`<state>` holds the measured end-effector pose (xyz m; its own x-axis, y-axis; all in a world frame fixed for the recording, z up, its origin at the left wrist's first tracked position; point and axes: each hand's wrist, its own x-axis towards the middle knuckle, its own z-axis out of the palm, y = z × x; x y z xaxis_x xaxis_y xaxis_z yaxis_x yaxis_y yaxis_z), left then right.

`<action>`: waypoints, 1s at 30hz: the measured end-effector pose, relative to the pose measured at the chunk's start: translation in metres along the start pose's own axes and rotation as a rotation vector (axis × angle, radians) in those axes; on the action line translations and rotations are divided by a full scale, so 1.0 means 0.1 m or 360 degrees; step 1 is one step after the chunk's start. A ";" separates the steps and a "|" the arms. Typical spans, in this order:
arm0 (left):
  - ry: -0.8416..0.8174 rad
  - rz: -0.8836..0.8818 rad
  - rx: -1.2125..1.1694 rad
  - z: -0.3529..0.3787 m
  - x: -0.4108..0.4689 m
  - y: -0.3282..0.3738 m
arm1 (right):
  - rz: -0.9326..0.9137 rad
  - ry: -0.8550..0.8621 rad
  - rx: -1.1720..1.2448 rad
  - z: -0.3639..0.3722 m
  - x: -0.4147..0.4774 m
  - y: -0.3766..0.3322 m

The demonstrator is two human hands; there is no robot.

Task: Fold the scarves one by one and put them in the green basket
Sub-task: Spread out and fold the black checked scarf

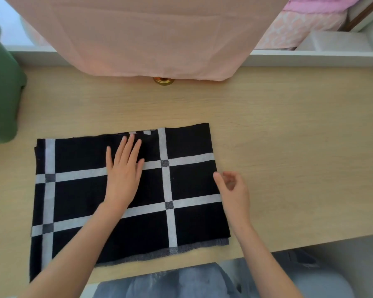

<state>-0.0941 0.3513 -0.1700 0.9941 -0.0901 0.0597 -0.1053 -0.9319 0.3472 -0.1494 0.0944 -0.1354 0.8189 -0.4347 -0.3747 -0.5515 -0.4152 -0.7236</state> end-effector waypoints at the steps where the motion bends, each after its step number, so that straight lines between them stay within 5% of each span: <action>1: 0.0035 -0.0014 -0.0025 -0.01 0.13 -0.01 | -0.0009 -0.0003 0.0016 0.03 0.11 -0.09; 6: 0.0072 -0.0201 -0.0341 -0.06 0.65 -0.11 | -0.0073 -0.0031 -0.0158 0.30 0.54 -0.47; 20: 0.0572 -0.0267 -0.0159 -0.08 0.52 0.01 | -0.0168 0.0047 -0.0181 0.28 0.59 -0.38; 26: -0.0067 -0.0029 0.0204 0.17 -0.25 0.10 | -0.0237 -0.0017 -0.0361 0.25 0.56 -0.36; 30: -0.0169 -0.0068 0.0254 0.26 -0.21 0.03 | -0.0180 -0.0087 -0.0332 0.21 0.63 -0.41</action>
<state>-0.1143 0.3418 -0.1944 0.9955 -0.0778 -0.0540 -0.0659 -0.9788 0.1941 -0.0719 0.1013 -0.1412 0.8817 -0.3344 -0.3329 -0.4718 -0.6174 -0.6295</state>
